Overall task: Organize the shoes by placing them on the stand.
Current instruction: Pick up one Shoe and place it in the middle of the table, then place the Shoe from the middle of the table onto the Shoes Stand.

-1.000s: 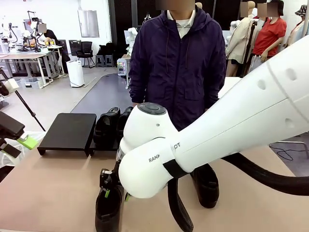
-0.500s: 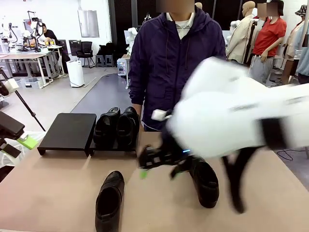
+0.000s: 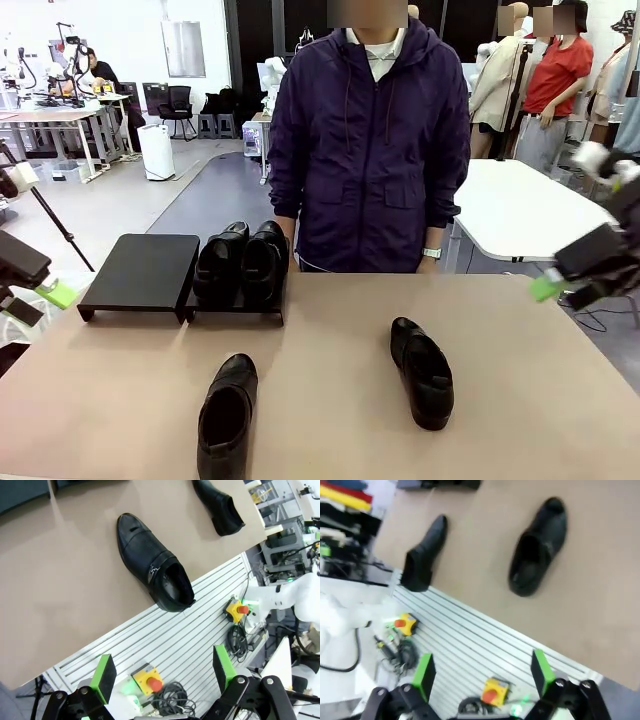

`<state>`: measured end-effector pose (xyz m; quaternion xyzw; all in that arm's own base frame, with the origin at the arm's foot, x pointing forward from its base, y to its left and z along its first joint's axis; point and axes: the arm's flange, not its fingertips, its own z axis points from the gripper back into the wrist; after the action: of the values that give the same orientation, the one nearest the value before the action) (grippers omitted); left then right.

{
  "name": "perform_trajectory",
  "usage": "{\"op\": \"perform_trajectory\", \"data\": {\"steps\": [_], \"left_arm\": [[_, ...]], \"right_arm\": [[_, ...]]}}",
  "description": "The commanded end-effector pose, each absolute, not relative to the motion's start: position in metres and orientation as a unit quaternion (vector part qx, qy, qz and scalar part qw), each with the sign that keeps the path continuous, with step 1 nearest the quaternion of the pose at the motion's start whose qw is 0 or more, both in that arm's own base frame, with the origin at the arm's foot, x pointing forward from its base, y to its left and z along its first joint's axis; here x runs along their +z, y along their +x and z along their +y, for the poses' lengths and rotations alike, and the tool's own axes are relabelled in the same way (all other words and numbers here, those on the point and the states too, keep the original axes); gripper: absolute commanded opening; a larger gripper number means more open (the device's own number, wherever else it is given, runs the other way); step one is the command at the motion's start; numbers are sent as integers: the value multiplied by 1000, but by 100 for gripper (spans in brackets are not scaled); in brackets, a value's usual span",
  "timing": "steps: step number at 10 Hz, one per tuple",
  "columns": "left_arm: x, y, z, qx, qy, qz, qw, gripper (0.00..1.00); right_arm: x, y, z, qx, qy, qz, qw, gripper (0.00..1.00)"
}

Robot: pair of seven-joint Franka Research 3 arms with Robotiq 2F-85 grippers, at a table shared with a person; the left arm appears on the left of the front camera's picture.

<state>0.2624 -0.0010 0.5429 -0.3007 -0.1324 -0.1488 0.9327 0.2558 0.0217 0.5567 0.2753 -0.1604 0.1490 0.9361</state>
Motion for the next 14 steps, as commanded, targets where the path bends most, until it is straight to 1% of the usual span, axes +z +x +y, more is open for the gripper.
{"op": "perform_trajectory", "data": {"steps": [1, 2, 3, 11, 12, 13, 14], "left_arm": [[544, 263, 0, -155, -301, -134, 931, 100], [544, 263, 0, -155, -301, -134, 931, 100], [544, 263, 0, -155, -301, -134, 931, 100], [543, 262, -1, -149, -301, -132, 933, 100], [555, 278, -58, -96, -307, -80, 943, 100], [554, 297, -114, -36, -299, -48, 952, 100], [545, 313, -166, 1, -257, -14, 966, 100]], "right_arm": [[529, 242, -7, 141, 258, -175, 940, 100], [525, 239, 0, 127, 237, -182, 946, 100], [555, 254, -5, 137, 272, -170, 937, 100], [555, 254, -5, 137, 272, -170, 937, 100], [555, 254, -5, 137, 272, -170, 937, 100], [555, 254, -5, 137, 272, -170, 937, 100], [555, 254, -5, 137, 272, -170, 937, 100]]}}
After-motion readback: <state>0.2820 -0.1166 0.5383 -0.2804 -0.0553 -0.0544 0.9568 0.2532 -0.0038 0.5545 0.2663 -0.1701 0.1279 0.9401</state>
